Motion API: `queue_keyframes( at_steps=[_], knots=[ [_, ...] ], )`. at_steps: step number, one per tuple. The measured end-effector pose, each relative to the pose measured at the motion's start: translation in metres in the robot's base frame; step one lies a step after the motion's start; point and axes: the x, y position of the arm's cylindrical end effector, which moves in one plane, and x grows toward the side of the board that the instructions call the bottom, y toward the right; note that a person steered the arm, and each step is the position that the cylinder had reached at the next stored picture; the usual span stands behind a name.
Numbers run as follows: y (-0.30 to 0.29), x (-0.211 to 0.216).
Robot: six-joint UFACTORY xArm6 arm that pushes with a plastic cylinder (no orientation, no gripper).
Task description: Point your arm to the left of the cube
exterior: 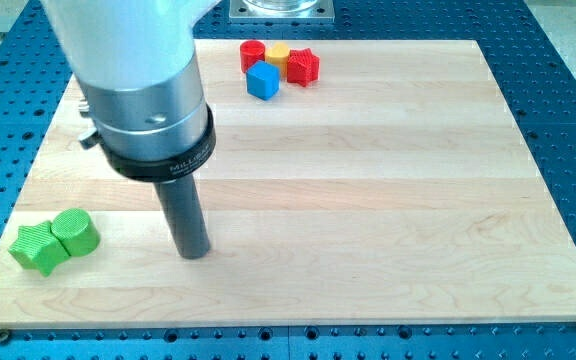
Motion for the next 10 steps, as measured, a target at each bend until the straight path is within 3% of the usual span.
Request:
queue_keyframes(
  at_steps=[2, 4, 7, 8, 10],
  knots=[
    [-0.003, -0.023],
    [0.041, -0.044],
    [0.058, -0.106],
    [0.010, -0.143],
    [-0.001, -0.267]
  ],
)
